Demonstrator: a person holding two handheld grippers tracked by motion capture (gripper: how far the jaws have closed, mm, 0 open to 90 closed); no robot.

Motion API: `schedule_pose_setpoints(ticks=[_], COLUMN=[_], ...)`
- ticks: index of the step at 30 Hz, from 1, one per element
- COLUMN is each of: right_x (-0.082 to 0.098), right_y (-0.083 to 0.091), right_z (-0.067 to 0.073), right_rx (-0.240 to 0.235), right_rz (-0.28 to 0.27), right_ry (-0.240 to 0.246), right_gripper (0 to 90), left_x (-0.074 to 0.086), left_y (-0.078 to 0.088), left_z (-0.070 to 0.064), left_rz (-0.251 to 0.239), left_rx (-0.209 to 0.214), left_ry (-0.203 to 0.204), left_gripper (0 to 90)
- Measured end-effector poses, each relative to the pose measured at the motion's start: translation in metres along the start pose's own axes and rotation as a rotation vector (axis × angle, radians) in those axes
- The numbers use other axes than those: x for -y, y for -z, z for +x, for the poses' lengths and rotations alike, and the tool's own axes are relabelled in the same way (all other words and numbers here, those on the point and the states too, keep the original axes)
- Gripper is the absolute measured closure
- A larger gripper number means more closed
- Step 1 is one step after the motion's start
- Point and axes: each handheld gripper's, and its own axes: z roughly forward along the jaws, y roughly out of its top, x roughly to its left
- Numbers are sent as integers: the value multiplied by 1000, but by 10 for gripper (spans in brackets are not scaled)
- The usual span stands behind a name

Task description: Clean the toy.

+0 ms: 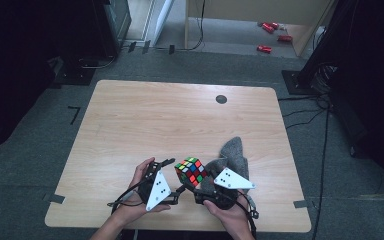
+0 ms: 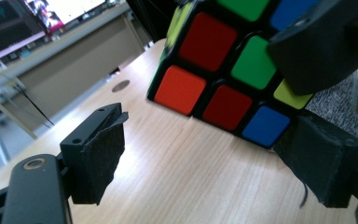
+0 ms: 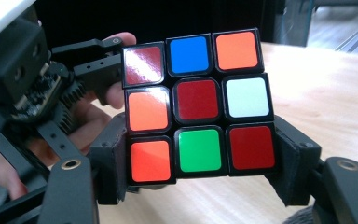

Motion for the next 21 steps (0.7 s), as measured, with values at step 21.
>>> schedule_pose_setpoints(ticks=[21], right_x=[-5], right_y=[4], right_z=[-7], right_rx=[-45], right_rz=[-35], right_ry=[-41], right_gripper=[223], left_x=[4], left_y=[4], left_z=[-1], left_rz=[-17], left_rx=[-39], left_ry=[-21], left_gripper=[330])
